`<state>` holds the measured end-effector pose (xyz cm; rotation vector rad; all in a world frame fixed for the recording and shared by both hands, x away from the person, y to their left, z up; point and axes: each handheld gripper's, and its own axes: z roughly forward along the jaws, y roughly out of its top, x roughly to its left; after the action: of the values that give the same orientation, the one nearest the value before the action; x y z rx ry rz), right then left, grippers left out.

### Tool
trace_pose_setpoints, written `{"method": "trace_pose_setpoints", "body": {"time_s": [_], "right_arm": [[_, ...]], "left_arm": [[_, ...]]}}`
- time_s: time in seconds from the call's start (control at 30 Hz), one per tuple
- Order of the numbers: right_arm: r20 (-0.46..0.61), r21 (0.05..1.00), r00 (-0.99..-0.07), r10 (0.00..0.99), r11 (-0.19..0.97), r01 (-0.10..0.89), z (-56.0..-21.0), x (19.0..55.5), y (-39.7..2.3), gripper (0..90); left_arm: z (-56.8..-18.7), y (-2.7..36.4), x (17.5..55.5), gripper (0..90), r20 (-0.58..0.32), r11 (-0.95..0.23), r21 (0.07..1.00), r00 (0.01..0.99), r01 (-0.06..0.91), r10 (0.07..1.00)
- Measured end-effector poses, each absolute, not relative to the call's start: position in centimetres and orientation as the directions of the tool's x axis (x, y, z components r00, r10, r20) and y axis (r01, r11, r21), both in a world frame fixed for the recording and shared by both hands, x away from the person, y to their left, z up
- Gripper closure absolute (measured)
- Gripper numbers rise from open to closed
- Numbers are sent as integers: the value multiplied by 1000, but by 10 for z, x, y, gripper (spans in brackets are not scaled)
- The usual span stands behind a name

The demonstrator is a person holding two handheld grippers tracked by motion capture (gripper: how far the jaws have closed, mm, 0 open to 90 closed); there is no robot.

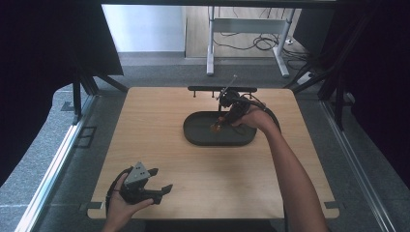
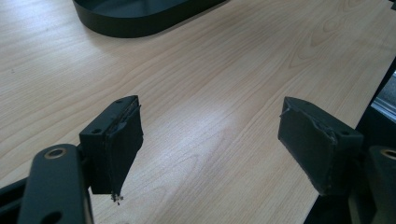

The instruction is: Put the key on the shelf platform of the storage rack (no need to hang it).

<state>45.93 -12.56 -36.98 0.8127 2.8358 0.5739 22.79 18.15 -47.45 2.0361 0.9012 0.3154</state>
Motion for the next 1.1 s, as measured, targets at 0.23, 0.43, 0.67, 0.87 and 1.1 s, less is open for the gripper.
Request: {"method": "trace_pose_setpoints", "body": {"time_s": [0.23, 0.43, 0.67, 0.87, 1.1], "right_arm": [[-21, 390, -847, 530, 785, 482, -376, 466, -126, 662], [-32, 387, -849, 528, 790, 477, -381, 471, -122, 662], [-45, 387, -846, 532, 790, 476, -387, 479, -120, 662], [-52, 383, -848, 527, 795, 471, -392, 488, -117, 662], [-56, 372, -841, 537, 793, 482, -404, 494, -118, 661]], "left_arm": [[-474, 182, 228, 221, -106, -363, 799, 706, 480, 700], [-474, 182, 228, 221, -105, -366, 797, 707, 480, 700], [-476, 182, 229, 220, -106, -366, 796, 706, 483, 700], [-477, 180, 229, 220, -107, -371, 792, 709, 484, 697], [-479, 181, 231, 220, -109, -372, 789, 708, 488, 698]]}}
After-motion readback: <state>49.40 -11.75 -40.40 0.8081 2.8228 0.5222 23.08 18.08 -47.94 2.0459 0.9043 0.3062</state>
